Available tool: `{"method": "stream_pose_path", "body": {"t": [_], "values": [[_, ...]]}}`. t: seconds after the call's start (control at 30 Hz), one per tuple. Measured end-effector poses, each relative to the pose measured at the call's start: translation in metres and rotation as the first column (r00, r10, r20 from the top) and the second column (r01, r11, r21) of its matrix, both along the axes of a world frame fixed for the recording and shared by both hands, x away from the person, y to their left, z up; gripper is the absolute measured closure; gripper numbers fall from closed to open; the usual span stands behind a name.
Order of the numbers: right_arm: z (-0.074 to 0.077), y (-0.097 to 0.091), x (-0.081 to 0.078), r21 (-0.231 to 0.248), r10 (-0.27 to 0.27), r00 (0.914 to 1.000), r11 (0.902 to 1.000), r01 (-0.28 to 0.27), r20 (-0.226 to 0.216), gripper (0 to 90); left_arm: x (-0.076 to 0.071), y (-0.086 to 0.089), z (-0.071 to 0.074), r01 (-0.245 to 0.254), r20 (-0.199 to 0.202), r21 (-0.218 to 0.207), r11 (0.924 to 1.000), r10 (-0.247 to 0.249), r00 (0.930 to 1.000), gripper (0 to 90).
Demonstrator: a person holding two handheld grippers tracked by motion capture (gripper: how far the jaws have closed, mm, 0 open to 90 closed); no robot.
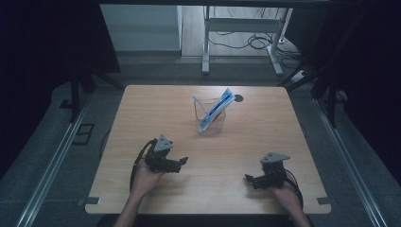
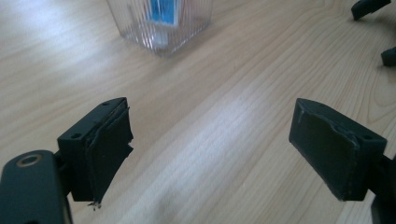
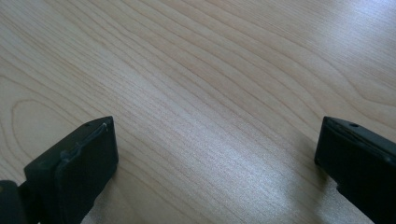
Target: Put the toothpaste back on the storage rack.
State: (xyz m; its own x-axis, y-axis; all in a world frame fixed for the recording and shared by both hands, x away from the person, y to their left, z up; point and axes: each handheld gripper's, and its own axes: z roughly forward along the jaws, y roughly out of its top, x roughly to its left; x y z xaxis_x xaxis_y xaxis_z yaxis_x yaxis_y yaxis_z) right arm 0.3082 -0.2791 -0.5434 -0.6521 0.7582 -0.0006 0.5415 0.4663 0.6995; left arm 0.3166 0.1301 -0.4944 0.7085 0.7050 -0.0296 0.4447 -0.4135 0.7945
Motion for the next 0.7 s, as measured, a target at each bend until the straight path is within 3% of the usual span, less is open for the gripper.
{"method": "stream_pose_path", "body": {"t": [0.43, 0.7], "values": [[0.0, 0.0, 0.0, 0.001, -0.001, 1.0, 1.0, 0.001, 0.0, 0.0, -0.015, 0.015, -0.027, -0.048, -0.033, 0.02, 0.9986, 0.049, 0.9983, 13.3], [0.0, 0.0, 0.0, 0.001, -0.001, 1.0, 1.0, 0.001, 0.0, 0.0, -0.021, 0.017, -0.039, -0.065, -0.053, 0.091, 0.9937, 0.07, 0.9962, 13.2]]}}
